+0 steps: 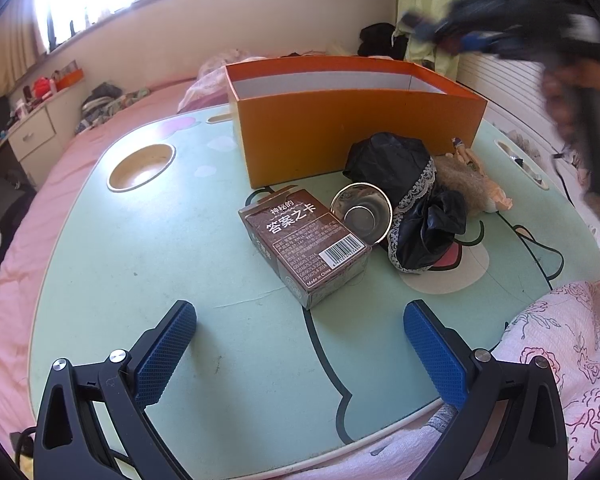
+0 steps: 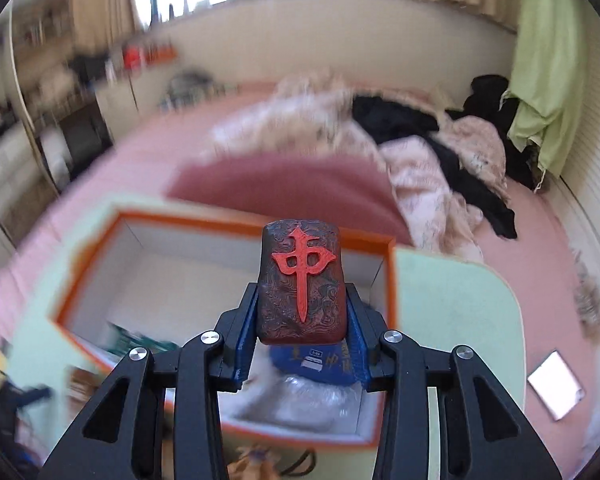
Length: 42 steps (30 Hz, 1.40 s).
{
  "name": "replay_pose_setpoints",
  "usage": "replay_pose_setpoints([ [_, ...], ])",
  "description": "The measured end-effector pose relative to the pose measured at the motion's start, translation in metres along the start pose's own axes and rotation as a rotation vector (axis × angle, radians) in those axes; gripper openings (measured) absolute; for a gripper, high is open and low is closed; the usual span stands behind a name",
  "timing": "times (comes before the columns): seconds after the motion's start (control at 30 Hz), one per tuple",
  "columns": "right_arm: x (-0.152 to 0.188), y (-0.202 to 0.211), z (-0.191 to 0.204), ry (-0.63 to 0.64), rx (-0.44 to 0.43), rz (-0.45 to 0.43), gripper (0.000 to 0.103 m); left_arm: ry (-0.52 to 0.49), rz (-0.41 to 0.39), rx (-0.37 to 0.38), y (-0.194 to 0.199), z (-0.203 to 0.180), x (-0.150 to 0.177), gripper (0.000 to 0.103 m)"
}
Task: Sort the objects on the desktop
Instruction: 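Reach into the orange box and grasp the dark red block with the right gripper, then place the dark red block on the table beside the tan toy figure, open right gripper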
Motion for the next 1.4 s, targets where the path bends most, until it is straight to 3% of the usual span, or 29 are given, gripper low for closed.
replay_pose_setpoints([
  [0.13,-0.004,0.064,-0.005,-0.063,-0.04,-0.075,0.041,-0.001,0.0,0.0,0.0,0.0,0.0,0.103],
  [0.23,0.028,0.088,-0.023,-0.086,0.0,-0.03,0.041,0.0,0.0,0.0,0.0,0.0,0.0,0.103],
  [0.4,0.09,0.062,-0.038,-0.103,0.069,0.121,0.041,0.0,-0.001,0.001,0.0,0.0,0.0,0.103],
  [0.57,0.103,0.042,-0.007,-0.092,0.034,0.162,0.041,0.0,-0.001,0.0,-0.001,0.001,0.0,0.103],
  [0.67,0.098,0.037,0.01,-0.075,0.001,0.147,0.048,0.0,-0.001,0.0,-0.001,0.001,0.0,0.103],
  [0.73,0.092,0.042,0.013,-0.092,-0.029,0.1,0.06,0.0,-0.001,0.001,0.0,0.001,0.0,0.103],
  [0.8,0.086,0.055,0.006,-0.107,-0.005,0.025,0.072,-0.001,-0.001,0.001,0.0,0.001,0.0,0.103],
  [0.87,0.091,0.07,0.002,-0.085,0.009,-0.011,0.075,-0.001,-0.001,0.001,0.0,0.001,0.0,0.103],
  [1.13,0.152,0.084,0.019,0.062,-0.002,0.089,0.076,-0.002,-0.001,0.0,0.0,0.001,0.001,0.103],
  [1.3,0.159,0.074,0.025,0.13,0.005,0.099,0.102,-0.001,-0.001,-0.001,-0.002,0.001,0.001,0.103],
  [1.4,0.162,0.073,0.023,0.133,-0.002,0.098,0.103,0.0,-0.001,0.0,-0.002,0.001,0.001,0.103],
])
Point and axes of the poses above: each gripper's, at about its wrist camera, not at the fingertips, and y roughly against the way its jaws point, z to its left, x to its underside, the point moved 9 cm from there along -y, roughly the way its jaws point, and after that the axes turned 11 degrees about -z, right-handed, at the moved point
